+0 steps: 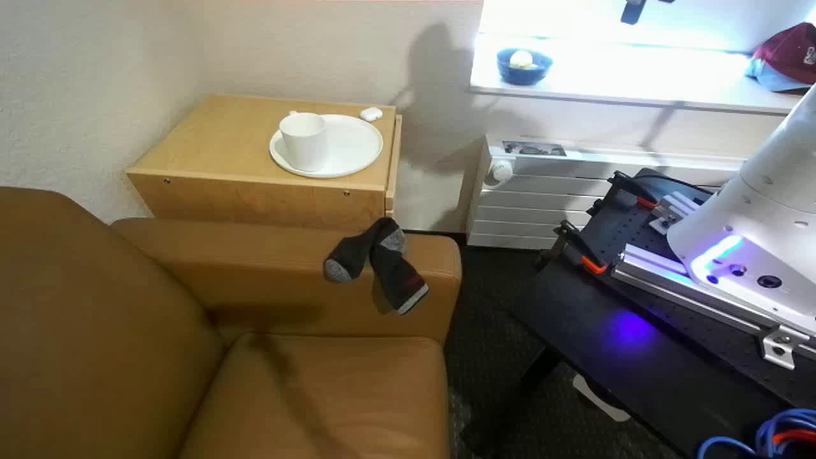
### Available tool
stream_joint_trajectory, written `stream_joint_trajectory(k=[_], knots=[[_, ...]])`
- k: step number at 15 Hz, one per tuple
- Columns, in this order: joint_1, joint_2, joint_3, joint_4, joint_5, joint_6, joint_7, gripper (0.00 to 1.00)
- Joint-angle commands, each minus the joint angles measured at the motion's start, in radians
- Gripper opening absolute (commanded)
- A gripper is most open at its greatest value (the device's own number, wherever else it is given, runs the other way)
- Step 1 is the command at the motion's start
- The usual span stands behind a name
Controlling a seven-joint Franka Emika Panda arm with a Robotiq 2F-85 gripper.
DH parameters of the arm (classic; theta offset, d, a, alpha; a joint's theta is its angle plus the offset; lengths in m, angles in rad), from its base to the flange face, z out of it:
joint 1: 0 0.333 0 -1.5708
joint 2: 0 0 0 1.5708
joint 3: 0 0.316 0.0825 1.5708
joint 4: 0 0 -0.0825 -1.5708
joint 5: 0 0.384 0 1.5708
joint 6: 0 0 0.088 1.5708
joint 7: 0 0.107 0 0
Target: Pick the fruit in the bowl on the windowsill and put it on the plate on the drawer
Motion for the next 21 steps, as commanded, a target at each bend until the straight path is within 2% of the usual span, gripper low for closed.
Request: stream_joint_trajectory(k=[1,2,3,4,5,6,9,15,17,18,19,21], knots=[[0.003,0.001,-0.003,-0.001,-0.002,-0.002,0.002,1.0],[0.003,0.002,-0.003,-0.002,-0.002,-0.003,0.002,1.0],[0.007,0.065,-0.004,0.024,0.003,0.025,-0.009,1.0],[-0.013,0.171,0.004,0.063,-0.012,0.061,0.0,1.0],[-0.043,0.221,0.008,0.077,-0.029,0.073,0.022,1.0],[-0.069,0.257,-0.009,0.084,-0.007,0.09,-0.013,1.0],[-0.144,0.416,-0.077,0.135,-0.041,0.146,0.077,1.0],[-0.314,0.735,-0.249,0.234,-0.127,0.401,0.193,1.0],[-0.311,0.824,-0.3,0.308,-0.046,0.451,0.209,1.0],[-0.29,0.801,-0.317,0.308,0.023,0.456,0.172,1.0],[-0.297,0.765,-0.313,0.255,-0.052,0.449,0.181,1.0],[-0.29,0.803,-0.325,0.3,-0.002,0.454,0.175,1.0]])
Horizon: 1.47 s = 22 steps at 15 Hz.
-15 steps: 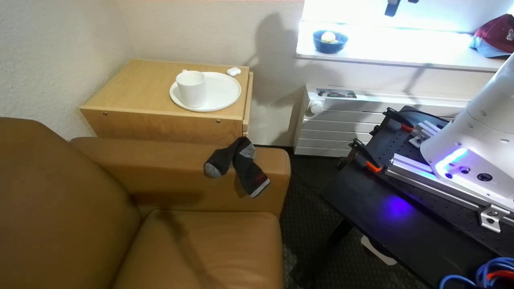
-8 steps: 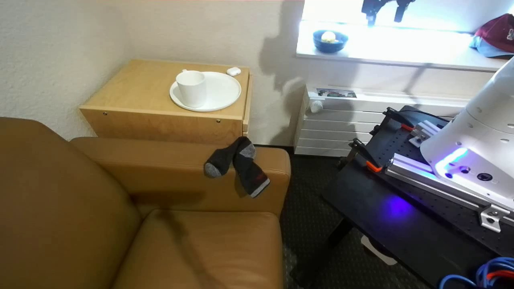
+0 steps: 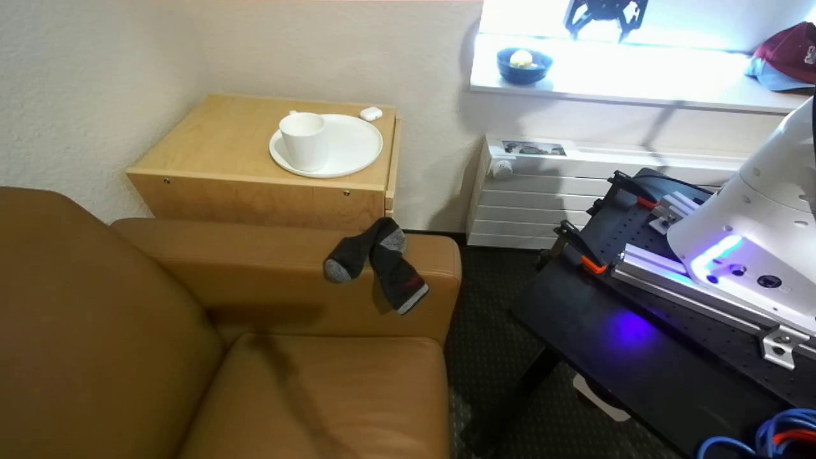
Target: Pick the fruit in the bowl on the windowsill and put it on the plate on the drawer
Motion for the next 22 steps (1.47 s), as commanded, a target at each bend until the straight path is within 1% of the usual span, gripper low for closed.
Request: stream_joint_trajectory(k=[1,2,3,6,10,11,12,13,14,15,16,19,21,22], knots=[[0.017,0.0,-0.013,0.007,0.004,-0.003,0.002,1.0],[0.009,0.061,-0.004,0.046,-0.039,0.025,0.12,1.0],[0.003,0.108,-0.01,0.08,-0.031,0.046,0.182,1.0],[-0.008,0.239,-0.06,0.189,0.005,0.161,0.266,1.0],[0.014,0.408,-0.129,0.337,0.06,0.29,0.406,1.0],[0.024,0.444,-0.137,0.38,0.091,0.287,0.449,1.0],[0.026,0.459,-0.137,0.416,0.14,0.245,0.475,1.0],[0.013,0.431,-0.112,0.424,0.223,0.176,0.451,1.0],[-0.008,0.377,-0.081,0.398,0.306,0.132,0.379,1.0],[0.027,0.433,-0.13,0.395,0.222,0.216,0.419,1.0],[0.026,0.425,-0.119,0.408,0.268,0.183,0.402,1.0],[0.024,0.392,-0.11,0.41,0.287,0.148,0.4,1.0],[0.065,0.464,-0.154,0.432,0.157,0.312,0.489,1.0],[0.071,0.502,-0.167,0.457,0.123,0.367,0.502,1.0]])
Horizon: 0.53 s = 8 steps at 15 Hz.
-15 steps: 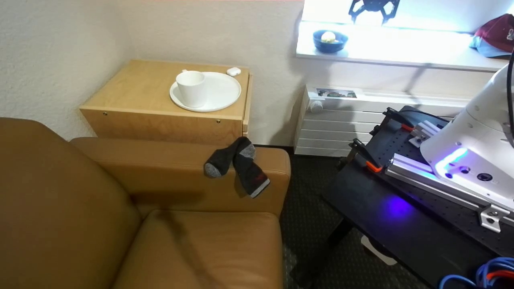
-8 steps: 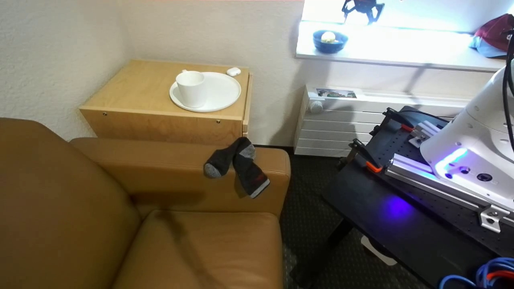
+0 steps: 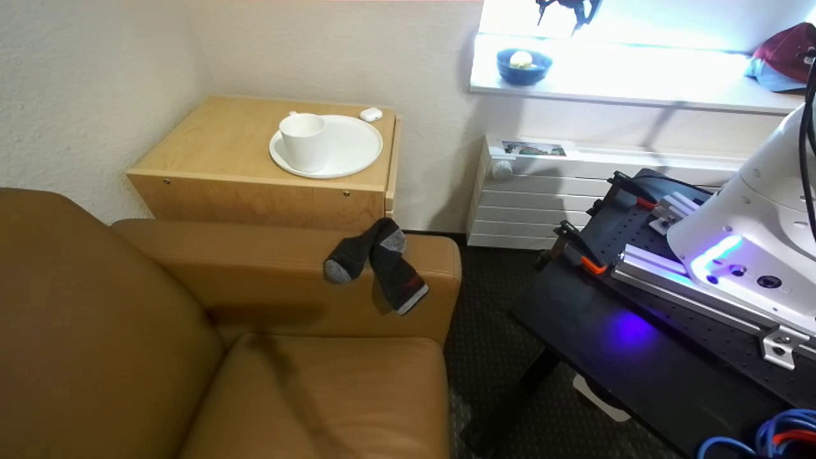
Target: Pick the fruit in the bowl on the windowsill and put it on the plate on the drawer
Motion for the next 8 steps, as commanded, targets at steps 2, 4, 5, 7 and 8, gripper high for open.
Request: stream_joint_trajectory(k=[2,4,5,7,8], knots=[[0.071,0.193,-0.108,0.112,-0.164,0.251,0.143,1.0],[0.122,0.302,-0.183,0.187,-0.215,0.346,0.229,1.0],[0.143,0.347,-0.208,0.222,-0.21,0.368,0.257,1.0],[0.111,0.391,-0.159,0.295,-0.115,0.322,0.258,1.0],[0.063,0.383,-0.089,0.332,-0.05,0.253,0.229,1.0]])
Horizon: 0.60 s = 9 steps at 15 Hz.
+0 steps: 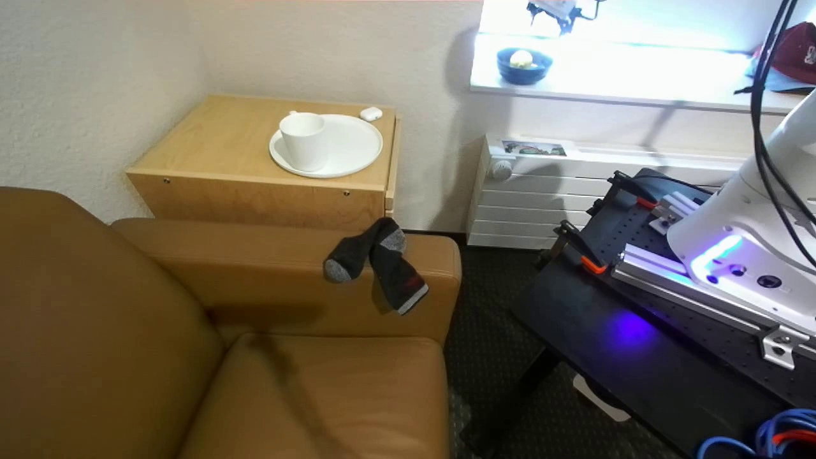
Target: Pick the fruit in the bowl on the windowsill and put it on the plate on the drawer
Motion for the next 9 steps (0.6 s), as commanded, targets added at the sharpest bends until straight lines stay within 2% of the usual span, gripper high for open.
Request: stream_joint_trajectory(k=[1,2,3,5,8,9], knots=[[-0.073,0.061,0.113,0.162,0.161,-0.138,-0.018,1.0],[-0.105,0.056,0.16,0.193,0.212,-0.192,-0.043,1.0],[-0.037,0.058,0.08,0.117,0.158,-0.097,-0.012,1.0],[-0.064,0.058,0.124,0.17,0.196,-0.158,-0.019,1.0],[-0.065,0.067,0.116,0.187,0.19,-0.169,-0.004,1.0],[-0.08,0.079,0.133,0.207,0.2,-0.202,-0.02,1.0]])
